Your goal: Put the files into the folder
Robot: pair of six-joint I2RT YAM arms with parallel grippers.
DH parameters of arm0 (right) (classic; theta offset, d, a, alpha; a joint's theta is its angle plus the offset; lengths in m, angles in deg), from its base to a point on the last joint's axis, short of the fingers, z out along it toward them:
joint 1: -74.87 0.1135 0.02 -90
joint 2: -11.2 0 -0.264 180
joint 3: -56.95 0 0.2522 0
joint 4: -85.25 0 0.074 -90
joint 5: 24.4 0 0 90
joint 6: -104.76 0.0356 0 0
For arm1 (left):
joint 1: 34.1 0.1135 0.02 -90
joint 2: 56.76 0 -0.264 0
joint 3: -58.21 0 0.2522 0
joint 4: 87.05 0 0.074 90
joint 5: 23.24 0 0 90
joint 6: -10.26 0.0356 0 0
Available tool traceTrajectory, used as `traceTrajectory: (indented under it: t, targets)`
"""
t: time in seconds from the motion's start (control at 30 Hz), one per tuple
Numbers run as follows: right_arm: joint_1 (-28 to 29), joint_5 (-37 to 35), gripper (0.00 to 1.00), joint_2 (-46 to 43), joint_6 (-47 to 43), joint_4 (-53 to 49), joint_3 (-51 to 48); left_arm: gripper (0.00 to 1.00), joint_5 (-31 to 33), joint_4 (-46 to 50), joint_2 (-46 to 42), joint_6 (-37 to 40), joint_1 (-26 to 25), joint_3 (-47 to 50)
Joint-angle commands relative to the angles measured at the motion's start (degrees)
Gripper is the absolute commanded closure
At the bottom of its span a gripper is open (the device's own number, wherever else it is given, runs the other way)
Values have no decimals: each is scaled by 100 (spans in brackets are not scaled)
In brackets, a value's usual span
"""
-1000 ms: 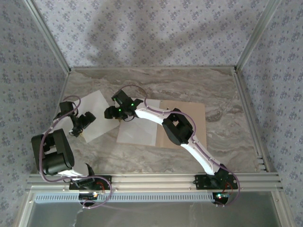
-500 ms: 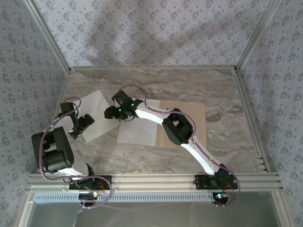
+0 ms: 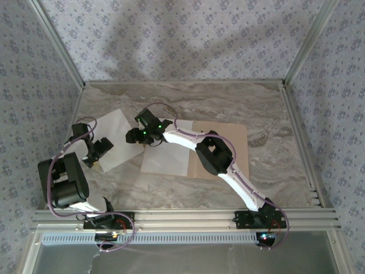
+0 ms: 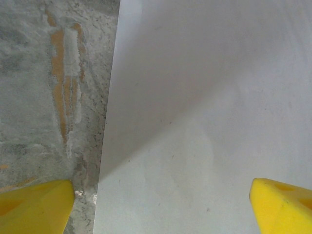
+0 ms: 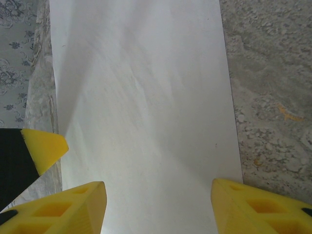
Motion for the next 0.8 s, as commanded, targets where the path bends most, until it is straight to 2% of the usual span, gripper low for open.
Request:
traceTrajectory:
  t: [0.0, 0.77]
  targets:
    - [240, 260, 40, 165, 170, -94, -192, 7, -588, -275, 99, 0, -49, 24]
    - [444, 286, 39, 107, 217, -119, -263, 8, -515, -186, -96, -44, -41, 99]
